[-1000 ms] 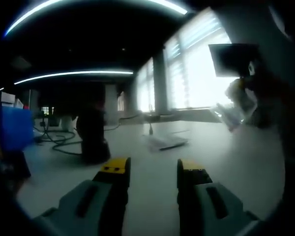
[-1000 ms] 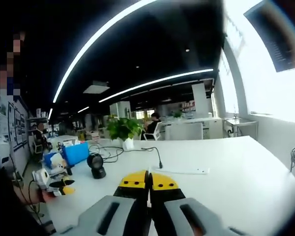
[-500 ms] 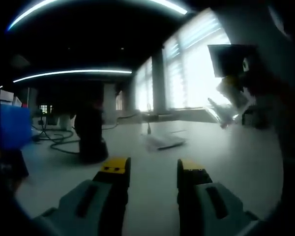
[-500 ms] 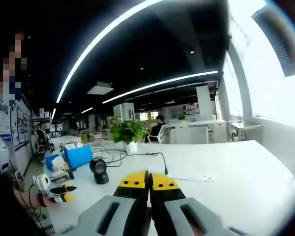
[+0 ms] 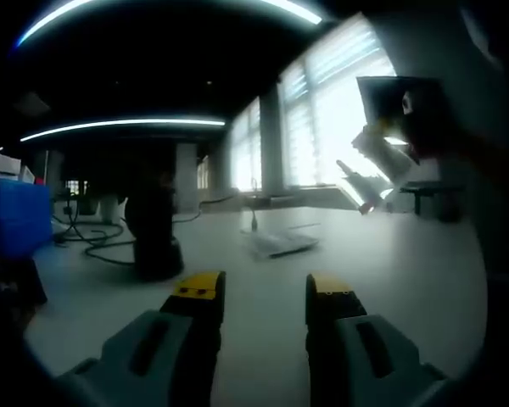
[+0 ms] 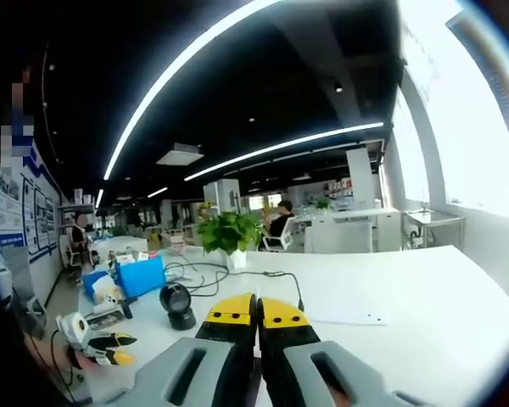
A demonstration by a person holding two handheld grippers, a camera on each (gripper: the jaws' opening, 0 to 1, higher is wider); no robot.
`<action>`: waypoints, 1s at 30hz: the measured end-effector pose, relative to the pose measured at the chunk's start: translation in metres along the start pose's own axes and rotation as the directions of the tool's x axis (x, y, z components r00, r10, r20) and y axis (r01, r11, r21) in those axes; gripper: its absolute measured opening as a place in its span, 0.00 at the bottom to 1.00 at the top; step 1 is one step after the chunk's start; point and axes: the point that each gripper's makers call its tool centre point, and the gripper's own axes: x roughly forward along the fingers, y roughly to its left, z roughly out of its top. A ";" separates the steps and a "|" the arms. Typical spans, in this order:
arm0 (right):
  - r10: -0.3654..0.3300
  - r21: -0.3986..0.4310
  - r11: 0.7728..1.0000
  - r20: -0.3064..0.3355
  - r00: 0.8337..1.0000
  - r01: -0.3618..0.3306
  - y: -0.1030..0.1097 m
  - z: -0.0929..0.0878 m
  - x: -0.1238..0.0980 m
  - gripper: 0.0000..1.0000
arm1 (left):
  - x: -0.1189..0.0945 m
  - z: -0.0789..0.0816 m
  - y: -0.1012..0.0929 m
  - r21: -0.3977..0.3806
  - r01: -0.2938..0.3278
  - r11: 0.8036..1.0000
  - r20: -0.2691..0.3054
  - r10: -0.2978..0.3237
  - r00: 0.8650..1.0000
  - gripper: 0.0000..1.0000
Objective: Clip sheet goods on table flip sheet goods clip sheet goods scan sheet goods put sheet goods back to table
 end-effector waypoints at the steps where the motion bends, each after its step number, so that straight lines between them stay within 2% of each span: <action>1: 0.004 -0.002 1.000 -0.001 1.000 -0.004 0.001 0.001 0.003 0.00 | 0.000 0.000 0.000 -0.001 0.000 1.000 0.001 0.000 1.000 0.30; 7: 0.010 0.019 1.000 0.005 1.000 -0.010 -0.003 0.009 0.019 0.00 | 0.000 0.001 0.000 -0.009 0.001 1.000 0.003 -0.001 1.000 0.30; 9: 0.004 0.014 1.000 0.009 1.000 -0.004 0.004 0.008 0.025 0.00 | 0.000 0.000 -0.001 -0.013 0.009 1.000 0.002 -0.009 1.000 0.30; 15: 0.000 0.033 0.999 0.001 1.000 0.000 0.010 0.000 0.042 0.00 | 0.001 -0.001 -0.005 -0.002 0.027 1.000 -0.007 -0.027 1.000 0.30; 22: 0.012 0.036 0.999 -0.020 1.000 -0.012 0.013 -0.006 0.062 0.00 | 0.000 0.000 -0.002 -0.005 0.010 1.000 -0.003 -0.010 1.000 0.30; 30: 0.024 0.063 0.998 -0.037 0.999 -0.022 0.021 -0.015 0.082 0.00 | 0.000 -0.002 -0.005 0.002 0.019 1.000 -0.009 -0.019 1.000 0.30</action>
